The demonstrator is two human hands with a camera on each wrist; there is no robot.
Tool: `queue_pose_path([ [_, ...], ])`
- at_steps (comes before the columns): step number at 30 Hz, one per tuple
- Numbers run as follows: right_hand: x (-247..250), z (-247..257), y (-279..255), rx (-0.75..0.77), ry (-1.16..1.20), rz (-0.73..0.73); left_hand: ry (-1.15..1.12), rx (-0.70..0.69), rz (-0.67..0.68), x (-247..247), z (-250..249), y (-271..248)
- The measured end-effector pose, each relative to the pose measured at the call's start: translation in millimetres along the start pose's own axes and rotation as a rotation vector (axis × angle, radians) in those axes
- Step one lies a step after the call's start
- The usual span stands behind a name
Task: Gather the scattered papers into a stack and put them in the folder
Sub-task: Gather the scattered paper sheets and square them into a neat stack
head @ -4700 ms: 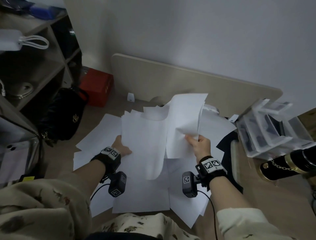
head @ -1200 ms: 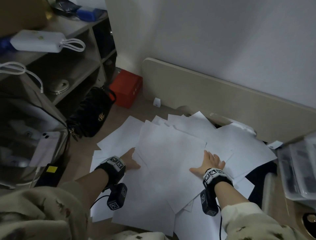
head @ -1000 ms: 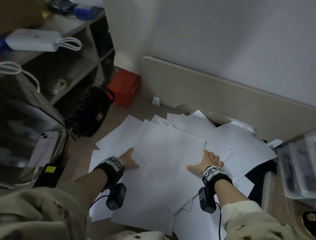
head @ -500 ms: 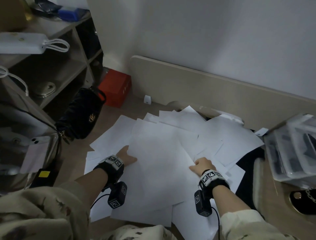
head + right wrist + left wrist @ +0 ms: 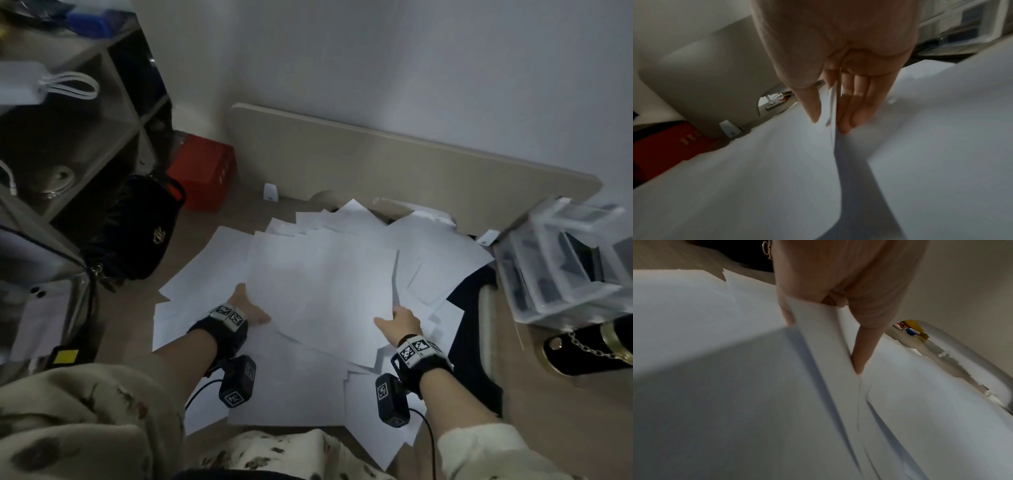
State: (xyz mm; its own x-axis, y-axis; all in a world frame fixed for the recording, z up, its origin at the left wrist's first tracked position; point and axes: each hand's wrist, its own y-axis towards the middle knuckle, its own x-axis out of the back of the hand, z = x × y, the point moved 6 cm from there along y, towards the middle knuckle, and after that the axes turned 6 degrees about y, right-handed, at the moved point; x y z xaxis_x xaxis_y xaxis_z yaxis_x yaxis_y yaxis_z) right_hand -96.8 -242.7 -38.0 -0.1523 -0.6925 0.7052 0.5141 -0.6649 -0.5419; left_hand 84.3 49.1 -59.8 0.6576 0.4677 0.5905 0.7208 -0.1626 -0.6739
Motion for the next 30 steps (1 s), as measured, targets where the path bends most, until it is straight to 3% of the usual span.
queue_pose_path([
  [9, -35.3, 15.5, -4.1, -0.113, 0.191, 0.126, -0.072, -0.117, 0.052, 0.4, -3.0, -6.2],
  [15, -62.9, 24.5, -5.6, 0.122, 0.138, 0.267, -0.222, -0.153, 0.072, -2.4, -7.1, -6.9],
  [18, -46.7, 19.9, -4.7, 0.139, 0.144, 0.192, -0.108, -0.189, -0.004, 3.0, -7.4, -6.3],
  [21, -10.0, 5.0, 4.1, 0.08, 0.138, -0.051, -0.083, -0.195, -0.096, 10.7, -7.1, -7.0],
  [23, 5.4, -5.0, 7.2, 0.027, 0.108, -0.134, -0.128, -0.199, -0.145, 14.2, -8.2, -7.8],
  [27, 0.5, -13.2, 8.4, -0.027, 0.113, -0.109, -0.265, -0.18, -0.192, 17.5, -8.6, -9.7],
  [30, -7.8, -9.1, 8.1, -0.022, 0.122, -0.067, -0.246, -0.177, -0.17, 16.5, -9.3, -11.2],
])
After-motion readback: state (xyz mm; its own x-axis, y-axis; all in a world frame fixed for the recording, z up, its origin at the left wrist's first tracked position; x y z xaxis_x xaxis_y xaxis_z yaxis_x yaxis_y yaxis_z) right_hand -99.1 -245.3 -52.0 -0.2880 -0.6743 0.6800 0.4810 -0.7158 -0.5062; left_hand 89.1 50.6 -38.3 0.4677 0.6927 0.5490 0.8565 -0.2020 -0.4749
